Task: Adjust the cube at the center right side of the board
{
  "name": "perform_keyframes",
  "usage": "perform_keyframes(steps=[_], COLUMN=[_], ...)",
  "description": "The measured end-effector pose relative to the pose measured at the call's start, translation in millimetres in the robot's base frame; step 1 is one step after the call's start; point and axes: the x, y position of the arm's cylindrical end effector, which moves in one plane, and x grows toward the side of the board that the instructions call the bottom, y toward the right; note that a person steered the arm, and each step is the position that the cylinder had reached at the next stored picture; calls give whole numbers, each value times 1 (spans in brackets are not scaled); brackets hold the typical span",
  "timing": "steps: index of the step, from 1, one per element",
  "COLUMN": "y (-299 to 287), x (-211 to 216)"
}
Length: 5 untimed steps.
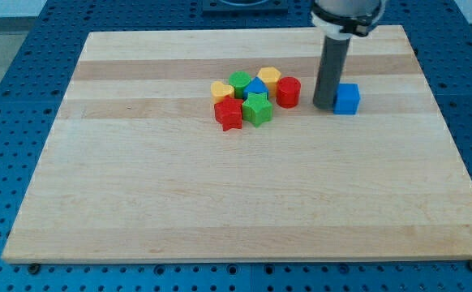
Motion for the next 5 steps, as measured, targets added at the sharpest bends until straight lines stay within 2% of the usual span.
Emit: perform_keyframes(steps=[1,4,5], y=[30,41,63], x=[0,-41,-43])
